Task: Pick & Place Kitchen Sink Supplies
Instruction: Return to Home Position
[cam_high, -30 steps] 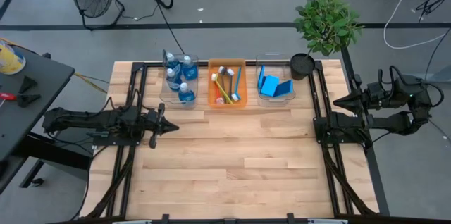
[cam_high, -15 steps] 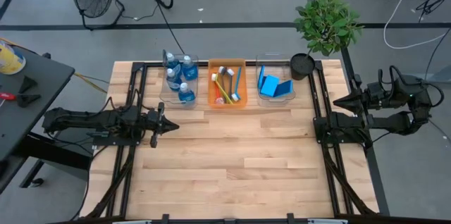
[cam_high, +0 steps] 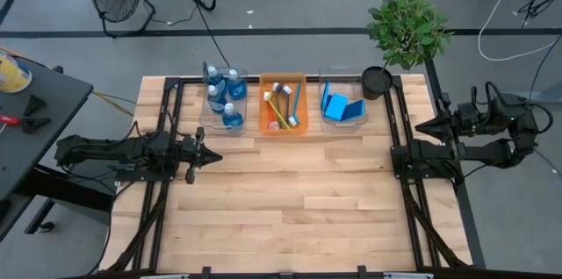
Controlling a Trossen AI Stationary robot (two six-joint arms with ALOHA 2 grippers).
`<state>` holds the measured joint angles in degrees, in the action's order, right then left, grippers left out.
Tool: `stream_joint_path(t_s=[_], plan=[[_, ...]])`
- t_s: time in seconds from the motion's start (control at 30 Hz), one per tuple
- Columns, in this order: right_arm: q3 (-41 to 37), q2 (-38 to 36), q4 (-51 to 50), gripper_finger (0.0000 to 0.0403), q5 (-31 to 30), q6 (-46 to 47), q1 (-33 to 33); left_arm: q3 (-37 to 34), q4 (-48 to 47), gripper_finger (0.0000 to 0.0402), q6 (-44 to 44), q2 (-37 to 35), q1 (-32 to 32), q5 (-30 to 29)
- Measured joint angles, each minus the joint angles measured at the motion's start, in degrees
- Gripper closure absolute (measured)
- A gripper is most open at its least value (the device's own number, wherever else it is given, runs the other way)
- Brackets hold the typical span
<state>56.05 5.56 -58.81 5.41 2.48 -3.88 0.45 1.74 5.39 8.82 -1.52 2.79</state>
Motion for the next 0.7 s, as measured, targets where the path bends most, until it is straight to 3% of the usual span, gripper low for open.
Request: stream_joint_path(t_s=[0.33, 0.7], plan=[[0.00, -0.02, 0.00, 0.0378, 0.00, -0.02, 0.00, -0.02, 0.01, 0.0376, 0.00, -8.53, 0.00, 0.01], [0.00, -0.02, 0.00, 0.0378, 0.00, 0.00, 0.02, -0.02, 0.13, 0.0376, 0.00, -8.72, 0.00, 0.00]])
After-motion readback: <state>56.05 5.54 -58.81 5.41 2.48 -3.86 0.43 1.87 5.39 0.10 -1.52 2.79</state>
